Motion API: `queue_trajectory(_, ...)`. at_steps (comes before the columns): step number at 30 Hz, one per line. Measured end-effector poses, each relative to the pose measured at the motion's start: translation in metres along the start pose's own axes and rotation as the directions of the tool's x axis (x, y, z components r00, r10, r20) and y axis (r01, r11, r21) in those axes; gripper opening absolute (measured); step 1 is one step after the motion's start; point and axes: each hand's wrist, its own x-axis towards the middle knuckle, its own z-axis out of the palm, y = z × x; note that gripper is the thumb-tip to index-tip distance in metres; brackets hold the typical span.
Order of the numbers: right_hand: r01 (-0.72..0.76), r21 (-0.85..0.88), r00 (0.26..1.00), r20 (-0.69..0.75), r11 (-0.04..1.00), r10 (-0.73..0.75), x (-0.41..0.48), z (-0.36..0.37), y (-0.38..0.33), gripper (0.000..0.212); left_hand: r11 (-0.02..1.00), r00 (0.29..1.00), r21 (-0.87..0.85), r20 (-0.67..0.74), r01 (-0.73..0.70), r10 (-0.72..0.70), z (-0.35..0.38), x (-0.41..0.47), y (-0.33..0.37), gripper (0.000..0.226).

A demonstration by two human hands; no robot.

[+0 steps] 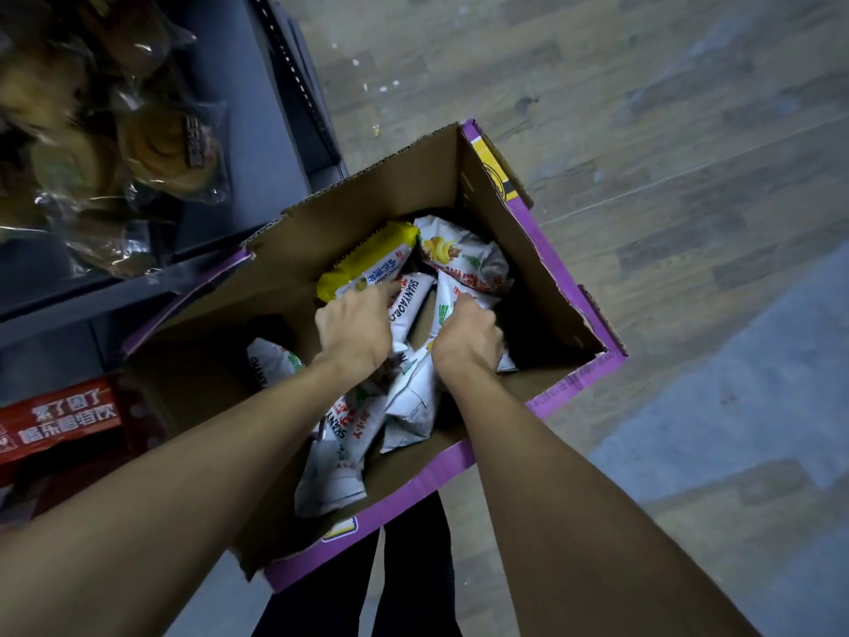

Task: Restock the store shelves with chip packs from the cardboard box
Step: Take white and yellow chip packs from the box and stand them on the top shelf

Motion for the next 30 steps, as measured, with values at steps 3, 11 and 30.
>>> queue_trajectory(3,0.069,-0.025,0.998,0.009,0.997,-0.068,-0.015,-0.017,-0.004,0.032,0.998,0.998,-0.059,0.050,0.033,-0.031,-0.008,-0.020,-0.015,0.064)
queue_trajectory(11,0.213,-0.058,0.975,-0.051,0.975,-0.216,-0.040,-0.056,-0.017,0.038,0.973,0.997,-0.226,0.071,0.055,-0.040,-0.031,-0.073,-0.042,0.064)
queue_trajectory(30,0.151,-0.155,0.987,-0.036,0.976,-0.158,-0.062,-0.037,-0.009,0.040,0.999,0.988,-0.045,-0.152,-0.017,0.010,0.006,-0.054,-0.054,0.079)
